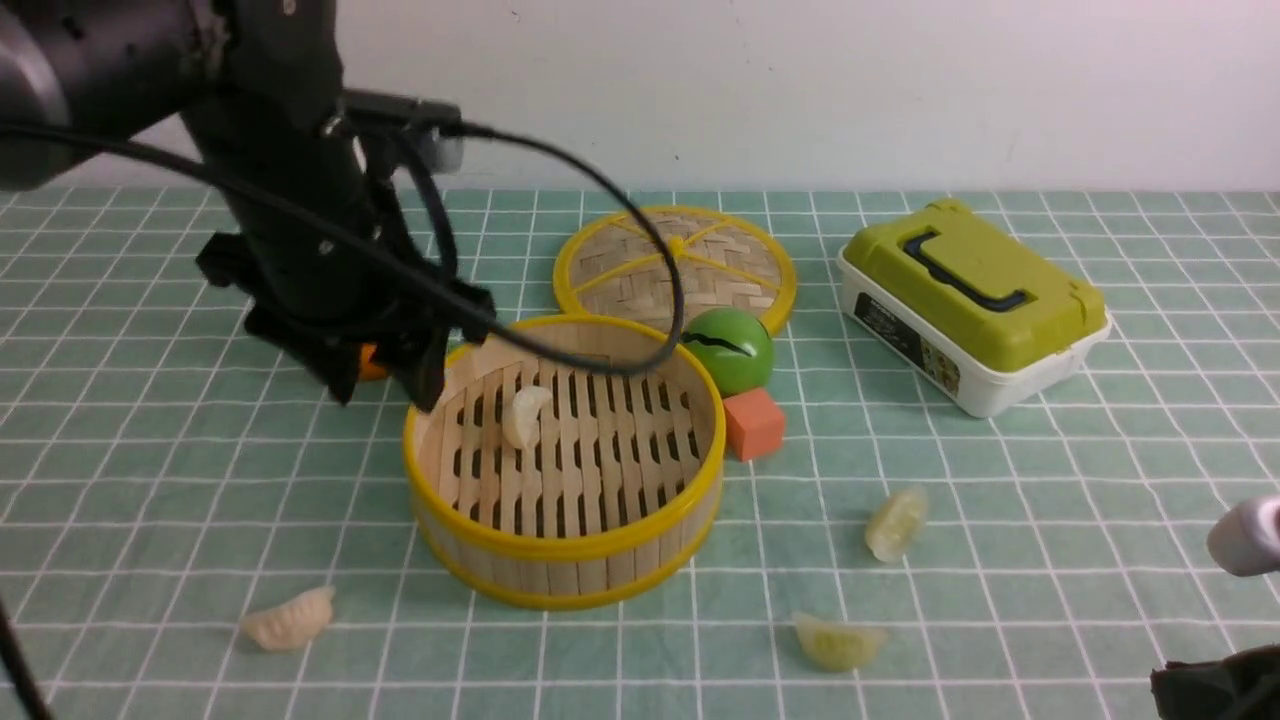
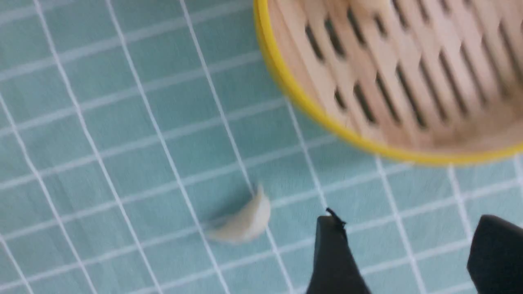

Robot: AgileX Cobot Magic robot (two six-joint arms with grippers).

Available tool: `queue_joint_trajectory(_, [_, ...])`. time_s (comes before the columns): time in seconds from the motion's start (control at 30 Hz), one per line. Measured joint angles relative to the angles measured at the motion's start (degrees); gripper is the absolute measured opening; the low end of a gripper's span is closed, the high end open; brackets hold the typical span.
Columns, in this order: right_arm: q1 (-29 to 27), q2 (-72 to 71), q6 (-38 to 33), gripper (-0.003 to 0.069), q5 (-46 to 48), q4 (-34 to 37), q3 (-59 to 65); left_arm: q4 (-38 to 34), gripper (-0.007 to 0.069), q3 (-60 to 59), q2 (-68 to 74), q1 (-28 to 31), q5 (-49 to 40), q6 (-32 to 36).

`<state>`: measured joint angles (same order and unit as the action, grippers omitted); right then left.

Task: Put the dumplings into the steamer on the table with the blue tablecloth.
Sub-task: 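Reach for and grasp a dumpling on the table with the left gripper, then place the dumpling into the bamboo steamer basket with the left gripper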

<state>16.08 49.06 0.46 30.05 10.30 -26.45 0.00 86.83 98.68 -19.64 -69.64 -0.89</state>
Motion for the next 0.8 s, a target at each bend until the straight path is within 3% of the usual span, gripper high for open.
queue_joint_trajectory(0.2, [0.0,0.0,0.0,0.0050,0.0,1.3,0.0,4.0,0.0412,-18.6,0.2,2.6,10.2,3.8])
queue_joint_trajectory(0.37, [0.0,0.1,0.0,0.0053,-0.2,1.8,0.0,9.6,0.0412,-21.9,1.9,3.3,17.6,-1.4])
queue_joint_trajectory(0.57, [0.0,0.1,0.0,0.0058,-0.2,1.9,0.0,11.3,0.0387,-21.9,6.4,3.3,20.2,-4.3])
queue_joint_trajectory(0.63, [0.0,0.1,0.0,0.0061,-0.2,1.9,0.0,11.2,0.0330,-21.9,8.0,3.3,19.9,-4.8])
queue_joint_trajectory(0.73, [0.0,0.1,0.0,0.0064,-0.3,1.9,0.0,11.2,0.0183,-20.2,8.5,3.2,16.6,-6.6])
queue_joint_trajectory(0.8, [0.0,0.1,0.0,0.0065,-0.3,1.9,0.0,10.9,0.0182,-15.9,8.3,3.2,11.4,-7.6])
